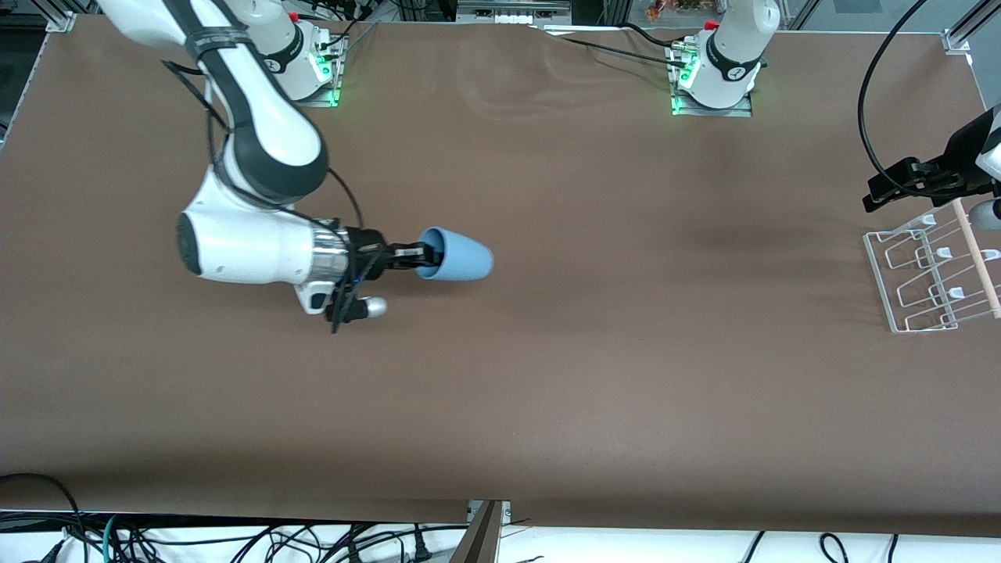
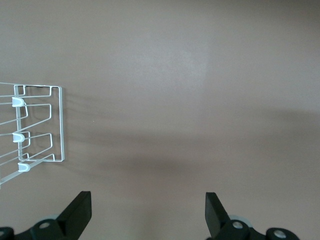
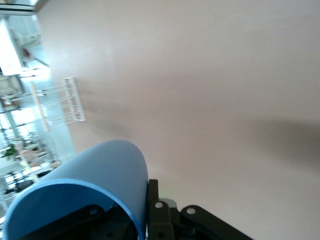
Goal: Transfer cup to left arm and place on rack
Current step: 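Lift the cup and carry it toward the table middle with the right gripper, then hold the cup out while the left gripper reaches and grasps its base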
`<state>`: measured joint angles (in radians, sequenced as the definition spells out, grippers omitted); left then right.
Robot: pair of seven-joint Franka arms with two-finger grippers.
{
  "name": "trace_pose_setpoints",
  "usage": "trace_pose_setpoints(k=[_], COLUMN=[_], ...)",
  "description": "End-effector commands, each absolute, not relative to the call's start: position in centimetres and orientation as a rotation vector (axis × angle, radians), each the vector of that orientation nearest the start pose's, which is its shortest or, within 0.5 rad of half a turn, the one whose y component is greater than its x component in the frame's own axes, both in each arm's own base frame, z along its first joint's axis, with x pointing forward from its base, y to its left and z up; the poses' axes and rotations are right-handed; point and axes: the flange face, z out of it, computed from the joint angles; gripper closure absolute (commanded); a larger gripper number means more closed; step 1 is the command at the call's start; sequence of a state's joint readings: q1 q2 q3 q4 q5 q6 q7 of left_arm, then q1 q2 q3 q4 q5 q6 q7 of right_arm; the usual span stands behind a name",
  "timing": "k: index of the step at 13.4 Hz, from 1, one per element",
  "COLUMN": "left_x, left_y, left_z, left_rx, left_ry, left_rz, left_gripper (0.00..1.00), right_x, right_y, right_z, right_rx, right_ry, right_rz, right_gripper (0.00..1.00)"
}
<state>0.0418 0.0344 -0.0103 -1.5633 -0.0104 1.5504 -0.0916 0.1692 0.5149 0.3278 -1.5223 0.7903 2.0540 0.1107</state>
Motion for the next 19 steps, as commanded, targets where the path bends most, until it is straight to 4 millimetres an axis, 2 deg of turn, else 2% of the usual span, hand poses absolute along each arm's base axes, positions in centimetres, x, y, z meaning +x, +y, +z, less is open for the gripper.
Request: trace_pose_setpoints(k=[1,3,4,5,6,7,8,9,10,11,12,13,15,17,19], left_x=[56.5,58.0,58.4,58.4,58.9,59.8,60.7,60.7,61.0,61.5,61.8,61.8,62.1,62.5,62.7], left_y=[0.8,-2.5,-3.3,-4.1,-5.8,-8.3,-9.7,-10.9,-12.4,-13.4,-14.6,-16.3,-17.1,-18.0,-19.9], left_z=[60.9,58.6,59.5,59.6,58.7,55.6,52.7,52.3,52.4,52.6,52.2,51.9,50.4,49.9,48.9], left_rx=[-3.13,-3.177,-3.192,-3.215,-3.27,-3.289,-3.29,-3.321,-3.342,-3.311,-3.222,-3.156,-3.092,-2.908,-2.803], left_ry=[-0.154,-0.074,-0.059,-0.042,-0.015,0.038,0.065,0.139,0.38,0.719,1.086,1.343,1.621,1.91,2.053], left_rz=[0.093,0.15,0.109,0.107,0.148,0.238,0.324,0.336,0.244,0.118,0.041,-0.026,-0.126,-0.234,-0.282], left_gripper=[0.0,0.0,0.0,0.0,0.0,0.0,0.0,0.0,0.0,0.0,0.0,0.0,0.0,0.0,0.0], right_x=[62.0,61.5,61.5,61.5,61.7,61.9,61.9,61.8,61.5,61.1,60.5,60.1,59.5,59.1,59.0], right_y=[37.0,39.7,40.7,42.1,43.3,44.5,45.6,46.4,47.5,48.5,49.6,50.3,51.3,51.8,52.0], right_z=[40.2,40.0,39.9,40.1,40.4,40.5,40.7,40.9,40.9,41.0,40.4,40.4,39.8,40.2,40.4], right_rx=[-2.213,-2.186,-2.175,-2.162,-2.148,-2.135,-2.122,-2.108,-2.086,-2.066,-2.065,-2.065,-2.068,-2.065,-2.062], right_ry=[0.071,0.083,0.119,0.133,0.152,0.171,0.174,0.187,0.203,0.214,0.214,0.2,0.185,0.179,0.175], right_rz=[0.294,0.284,0.29,0.288,0.298,0.314,0.319,0.316,0.309,0.294,0.29,0.278,0.291,0.292,0.29], right_gripper=[1.0,1.0,1.0,1.0,1.0,1.0,1.0,1.0,1.0,1.0,1.0,1.0,1.0,1.0,1.0])
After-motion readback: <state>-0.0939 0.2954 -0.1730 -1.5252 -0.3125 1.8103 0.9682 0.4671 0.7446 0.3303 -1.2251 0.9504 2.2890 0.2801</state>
